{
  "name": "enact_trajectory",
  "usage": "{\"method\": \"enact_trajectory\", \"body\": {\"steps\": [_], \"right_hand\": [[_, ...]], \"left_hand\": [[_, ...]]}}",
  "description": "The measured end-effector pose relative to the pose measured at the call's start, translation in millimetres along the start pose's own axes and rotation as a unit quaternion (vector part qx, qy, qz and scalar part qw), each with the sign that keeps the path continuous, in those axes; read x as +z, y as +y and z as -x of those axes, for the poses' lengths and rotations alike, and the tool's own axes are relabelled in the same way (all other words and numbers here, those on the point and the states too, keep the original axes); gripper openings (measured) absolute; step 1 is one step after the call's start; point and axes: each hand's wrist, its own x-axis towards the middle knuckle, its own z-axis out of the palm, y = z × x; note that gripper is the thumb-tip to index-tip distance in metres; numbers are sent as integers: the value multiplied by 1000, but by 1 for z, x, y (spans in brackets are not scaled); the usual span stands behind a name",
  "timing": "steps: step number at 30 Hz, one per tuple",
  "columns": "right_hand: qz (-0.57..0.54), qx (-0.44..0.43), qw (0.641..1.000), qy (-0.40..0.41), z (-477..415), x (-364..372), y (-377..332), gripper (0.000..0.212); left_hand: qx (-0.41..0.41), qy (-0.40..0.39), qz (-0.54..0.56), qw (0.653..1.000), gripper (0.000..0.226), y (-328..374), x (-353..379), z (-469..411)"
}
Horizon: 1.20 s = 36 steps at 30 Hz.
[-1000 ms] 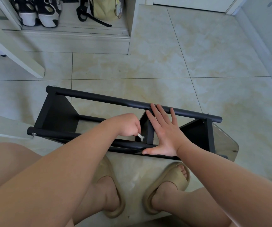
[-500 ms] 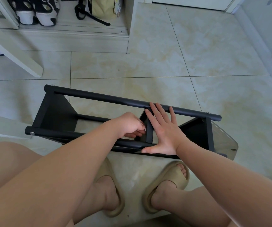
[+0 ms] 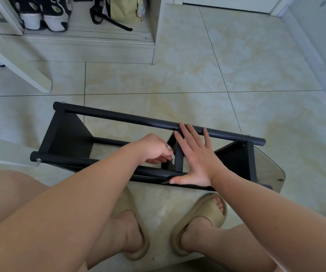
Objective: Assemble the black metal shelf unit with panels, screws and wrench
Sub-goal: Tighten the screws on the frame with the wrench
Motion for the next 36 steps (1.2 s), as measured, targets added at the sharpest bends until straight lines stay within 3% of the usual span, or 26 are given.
{"method": "enact_trajectory", "body": {"steps": [7, 18, 36], "right_hand": [[-1, 2, 1000, 3, 0, 0, 0, 136], [-5, 0, 1000, 7, 0, 2, 1, 136], [-3, -1, 1000, 3, 0, 0, 0, 135]], "left_hand": [[-36, -15, 37, 999, 3, 1, 4, 1], [-82, -53, 27, 995, 10, 0, 4, 1], [-17, -97, -166, 981, 11, 1, -3, 5]]}}
